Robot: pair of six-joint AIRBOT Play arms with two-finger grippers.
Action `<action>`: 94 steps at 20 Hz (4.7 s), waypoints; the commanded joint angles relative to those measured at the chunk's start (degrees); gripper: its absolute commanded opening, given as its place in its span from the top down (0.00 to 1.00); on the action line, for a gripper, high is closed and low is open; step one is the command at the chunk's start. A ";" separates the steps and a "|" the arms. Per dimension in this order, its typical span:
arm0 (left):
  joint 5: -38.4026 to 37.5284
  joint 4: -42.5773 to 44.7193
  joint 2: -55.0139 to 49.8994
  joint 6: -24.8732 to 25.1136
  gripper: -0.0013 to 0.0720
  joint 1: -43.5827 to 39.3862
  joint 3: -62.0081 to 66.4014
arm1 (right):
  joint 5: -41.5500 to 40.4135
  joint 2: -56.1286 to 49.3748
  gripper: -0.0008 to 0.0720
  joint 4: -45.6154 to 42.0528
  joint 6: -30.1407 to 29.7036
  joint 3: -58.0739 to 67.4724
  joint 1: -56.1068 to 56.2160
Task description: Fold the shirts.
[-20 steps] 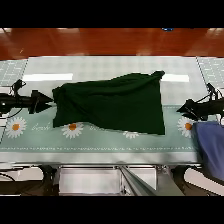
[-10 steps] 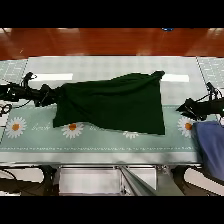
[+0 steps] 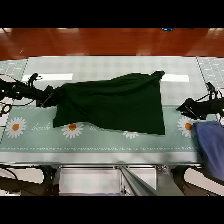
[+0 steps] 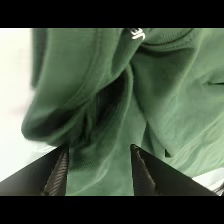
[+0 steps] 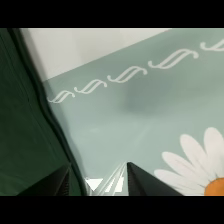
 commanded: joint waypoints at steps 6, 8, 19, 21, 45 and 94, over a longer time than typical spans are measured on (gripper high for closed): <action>0.02 0.00 -0.70 -0.42 0.95 -2.25 1.60 | 0.61 0.04 0.43 0.04 -1.29 0.37 -3.50; -1.75 0.00 -0.68 -0.39 0.95 -1.55 3.13 | 5.99 0.04 0.43 -1.22 -1.64 -0.04 -6.21; -3.72 -0.02 -0.66 -0.42 0.95 -1.92 4.68 | 10.95 -0.22 0.43 0.07 -2.82 -10.93 4.79; -3.74 -0.02 -0.66 -0.39 0.95 -1.92 4.68 | 9.97 -1.46 0.43 0.57 -2.01 -10.93 7.85; -3.80 -7.15 27.76 -3.74 0.95 -0.11 29.86 | 9.33 12.20 0.95 -5.68 4.98 59.54 16.48; -8.15 3.76 -1.16 -3.72 0.29 6.29 23.47 | 20.46 -27.91 0.42 16.48 -1.55 53.77 2.27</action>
